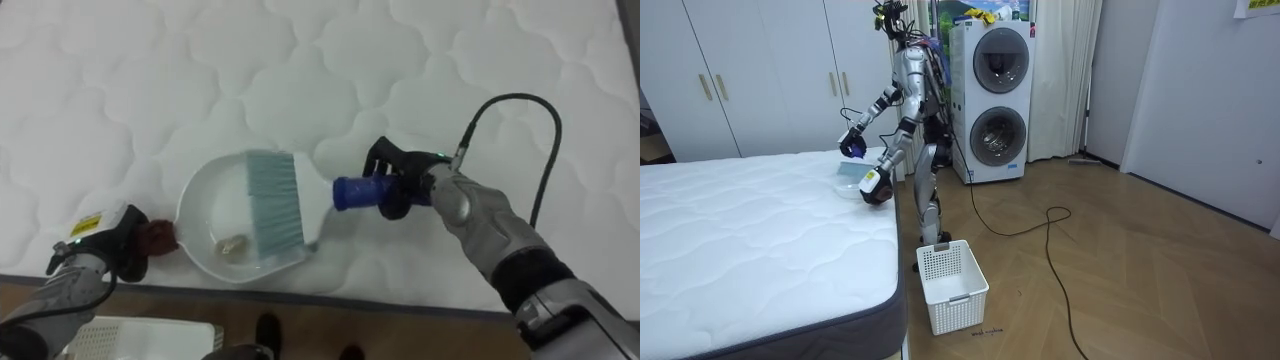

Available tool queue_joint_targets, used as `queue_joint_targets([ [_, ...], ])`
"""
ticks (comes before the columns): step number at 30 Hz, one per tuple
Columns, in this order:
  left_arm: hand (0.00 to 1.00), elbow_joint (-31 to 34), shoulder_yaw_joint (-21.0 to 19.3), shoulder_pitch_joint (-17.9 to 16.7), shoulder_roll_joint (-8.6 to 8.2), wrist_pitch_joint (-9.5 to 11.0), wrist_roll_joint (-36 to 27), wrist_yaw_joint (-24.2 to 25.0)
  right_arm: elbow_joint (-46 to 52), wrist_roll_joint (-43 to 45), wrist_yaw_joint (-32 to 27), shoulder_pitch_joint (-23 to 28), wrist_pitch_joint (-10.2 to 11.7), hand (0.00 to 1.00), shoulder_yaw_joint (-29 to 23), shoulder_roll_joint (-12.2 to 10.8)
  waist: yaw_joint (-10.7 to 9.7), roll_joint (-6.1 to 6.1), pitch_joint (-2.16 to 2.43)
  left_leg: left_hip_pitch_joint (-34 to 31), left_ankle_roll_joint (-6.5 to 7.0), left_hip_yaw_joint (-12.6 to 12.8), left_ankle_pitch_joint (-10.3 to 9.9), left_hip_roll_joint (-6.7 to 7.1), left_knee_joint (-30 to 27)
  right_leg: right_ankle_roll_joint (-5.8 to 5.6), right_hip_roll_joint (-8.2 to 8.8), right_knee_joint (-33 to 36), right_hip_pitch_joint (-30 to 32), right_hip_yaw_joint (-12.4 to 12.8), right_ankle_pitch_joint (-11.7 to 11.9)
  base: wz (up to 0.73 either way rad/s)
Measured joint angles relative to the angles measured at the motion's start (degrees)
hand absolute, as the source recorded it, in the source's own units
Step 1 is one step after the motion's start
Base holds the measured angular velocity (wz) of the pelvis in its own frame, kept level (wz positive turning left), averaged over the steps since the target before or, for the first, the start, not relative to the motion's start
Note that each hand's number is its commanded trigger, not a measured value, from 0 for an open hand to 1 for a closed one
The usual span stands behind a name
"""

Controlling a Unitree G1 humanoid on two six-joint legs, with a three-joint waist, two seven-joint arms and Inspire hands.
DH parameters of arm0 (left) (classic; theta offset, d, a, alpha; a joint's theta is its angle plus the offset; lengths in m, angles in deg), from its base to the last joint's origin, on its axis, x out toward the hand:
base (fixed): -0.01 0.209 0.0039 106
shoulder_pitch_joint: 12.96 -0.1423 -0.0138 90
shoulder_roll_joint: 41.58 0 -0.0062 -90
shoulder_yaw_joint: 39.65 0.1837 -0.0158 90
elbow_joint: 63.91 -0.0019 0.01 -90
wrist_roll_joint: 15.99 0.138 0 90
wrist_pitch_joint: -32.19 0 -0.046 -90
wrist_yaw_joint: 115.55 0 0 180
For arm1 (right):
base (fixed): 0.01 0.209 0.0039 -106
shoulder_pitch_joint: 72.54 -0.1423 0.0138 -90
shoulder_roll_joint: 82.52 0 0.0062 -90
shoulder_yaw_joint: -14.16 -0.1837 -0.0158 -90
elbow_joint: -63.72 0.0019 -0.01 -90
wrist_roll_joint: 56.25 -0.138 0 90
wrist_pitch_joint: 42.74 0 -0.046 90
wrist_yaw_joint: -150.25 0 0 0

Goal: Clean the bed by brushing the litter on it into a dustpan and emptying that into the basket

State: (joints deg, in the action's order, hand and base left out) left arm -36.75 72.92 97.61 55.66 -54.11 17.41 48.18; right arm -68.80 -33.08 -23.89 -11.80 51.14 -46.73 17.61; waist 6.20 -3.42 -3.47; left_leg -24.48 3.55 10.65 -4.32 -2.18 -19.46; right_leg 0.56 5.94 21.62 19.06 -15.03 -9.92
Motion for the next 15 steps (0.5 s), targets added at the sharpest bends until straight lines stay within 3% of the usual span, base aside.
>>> queue_joint_targets([
  [2,1.0,0.09,-0.5,-0.38,0.0,0.04,0.09,0.07,0.01,-0.29,-0.08,1.42,0.18,1.0,-1.81,0.65,-0.09,-0.03,0.07,0.6,-0.03,-0.01,-0.04,0.1,-0.03,-0.07,0.03,0.17,-0.38,0.36,-0.3,0.0],
  [4,1.0,1.36,-3.57,-1.85,0.12,-0.04,1.18,0.26,0.25,-0.28,-0.23,2.61,0.26,1.0,-4.76,1.09,-0.52,0.02,0.29,0.99,-0.03,-0.09,-0.04,0.25,-0.06,-0.1,0.02,0.4,-0.63,0.54,-0.68,0.0],
  [6,1.0,4.93,-6.51,-4.61,0.93,-1.1,1.65,0.51,0.36,-0.39,-0.77,3.66,0.14,1.0,-8.48,1.49,-1.44,0.05,1.49,1.3,-0.03,-0.18,-0.04,0.2,-0.02,-0.09,0.0,0.15,-1.0,0.51,-0.7,0.0],
  [8,1.0,7.99,-7.32,-6.66,1.69,-1.74,2.38,0.53,0.35,-0.98,-1.32,3.86,0.11,0.97,-9.56,2.57,-1.98,0.05,1.79,3.05,-0.05,-0.16,-0.02,0.35,0.56,-0.1,0.04,-0.18,-2.64,0.5,-0.69,0.0],
  [9,1.0,9.84,-7.38,-8.28,2.03,-1.77,2.47,0.57,1.19,-2.24,-2.05,5.5,0.01,0.93,-10.98,3.08,-2.25,-0.05,2.5,4.61,-0.14,-0.16,0.05,0.57,1.55,-0.18,0.03,-1.01,-4.12,0.54,-0.7,0.0],
  [10,1.0,10.71,-7.39,-9.33,2.22,-1.78,2.41,0.59,2.04,-3.15,-2.35,6.66,-0.13,0.62,-11.6,3.33,-2.34,-0.08,3.05,5.41,-0.17,-0.07,0.07,0.69,2.1,-0.25,0.05,-1.34,-4.76,0.56,-0.7,0.03],
  [11,1.0,11.99,-7.45,-11.19,2.42,-1.98,2.31,0.79,4.11,-4.49,-2.62,8.93,-0.27,0.51,-12.88,3.85,-2.68,0.08,3.56,6.87,-0.24,-0.14,0.0,0.79,2.38,-0.44,0.06,-2.23,-6.5,0.46,-0.74,0.0],
  [12,1.0,12.31,-7.57,-12.19,2.46,-2.38,2.28,1.45,5.29,-6.06,-2.89,10.48,-0.25,0.0,-14.03,3.88,-2.91,0.26,3.66,8.3,-0.35,-0.23,-0.15,0.85,2.81,-0.56,0.0,-3.01,-8.2,0.4,-0.76,0.04],
  [15,1.0,14.78,-8.35,-14.71,2.44,-3.53,2.36,3.66,5.39,-8.17,-3.23,13.1,-0.7,0.0,-16.26,3.72,-3.94,0.49,3.68,10.58,-0.57,-1.29,-0.31,1.03,3.43,-0.66,-0.25,-4.73,-11.31,-0.65,-0.71,0.13],
])
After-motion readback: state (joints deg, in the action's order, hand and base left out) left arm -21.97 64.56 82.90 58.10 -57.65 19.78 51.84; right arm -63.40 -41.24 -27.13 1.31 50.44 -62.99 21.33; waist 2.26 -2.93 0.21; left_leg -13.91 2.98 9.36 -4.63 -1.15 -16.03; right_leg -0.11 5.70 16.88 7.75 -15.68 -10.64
